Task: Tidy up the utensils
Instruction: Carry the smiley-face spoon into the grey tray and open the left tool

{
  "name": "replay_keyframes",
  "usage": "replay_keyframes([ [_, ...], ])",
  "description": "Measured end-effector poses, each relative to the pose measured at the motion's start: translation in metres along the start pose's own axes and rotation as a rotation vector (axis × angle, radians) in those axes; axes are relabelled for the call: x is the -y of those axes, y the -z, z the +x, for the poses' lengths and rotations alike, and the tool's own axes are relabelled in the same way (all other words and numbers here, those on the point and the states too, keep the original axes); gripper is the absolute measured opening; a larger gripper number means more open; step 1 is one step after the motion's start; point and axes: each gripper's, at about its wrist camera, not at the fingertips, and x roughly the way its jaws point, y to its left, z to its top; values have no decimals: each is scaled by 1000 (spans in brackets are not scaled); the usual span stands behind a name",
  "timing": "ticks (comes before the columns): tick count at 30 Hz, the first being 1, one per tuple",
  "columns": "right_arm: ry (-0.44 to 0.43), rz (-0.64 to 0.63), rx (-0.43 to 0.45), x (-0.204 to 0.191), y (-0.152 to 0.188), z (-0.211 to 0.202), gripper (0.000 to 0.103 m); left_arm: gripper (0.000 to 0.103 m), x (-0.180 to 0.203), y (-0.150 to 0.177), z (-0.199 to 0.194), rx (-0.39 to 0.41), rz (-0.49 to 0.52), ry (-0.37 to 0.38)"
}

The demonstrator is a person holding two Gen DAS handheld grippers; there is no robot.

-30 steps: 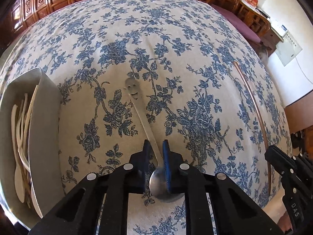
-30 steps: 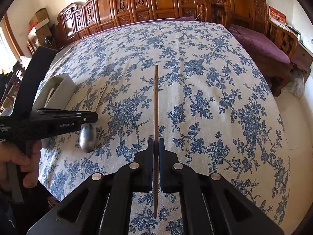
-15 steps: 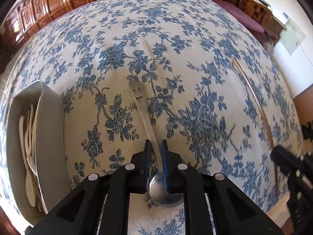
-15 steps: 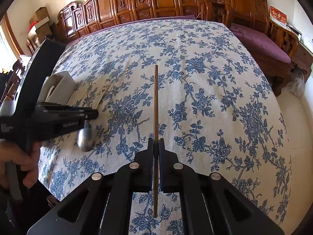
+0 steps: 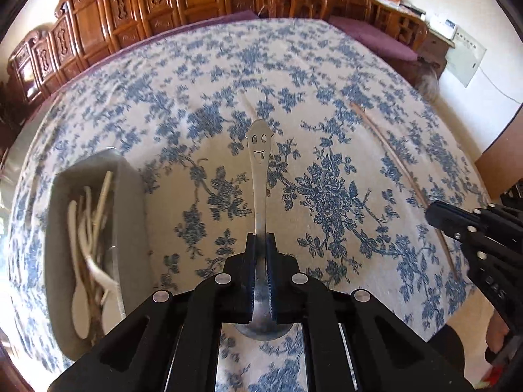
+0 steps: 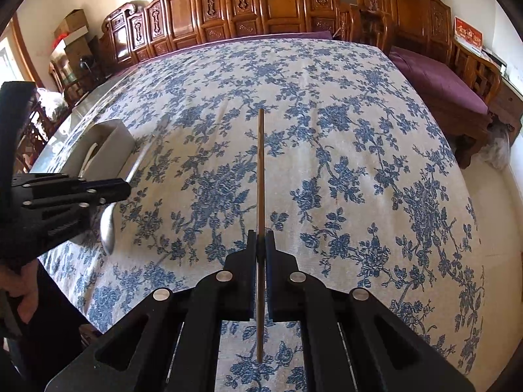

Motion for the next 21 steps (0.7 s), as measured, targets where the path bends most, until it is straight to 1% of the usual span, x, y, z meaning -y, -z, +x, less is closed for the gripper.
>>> replay_keyframes([
  [12, -28, -53, 37, -28, -3, -14, 6, 5, -19, 6, -58, 110, 4, 12],
  [21, -56, -93, 63, -54, -4, -23, 6, 5, -42, 16, -87, 158, 2, 5],
])
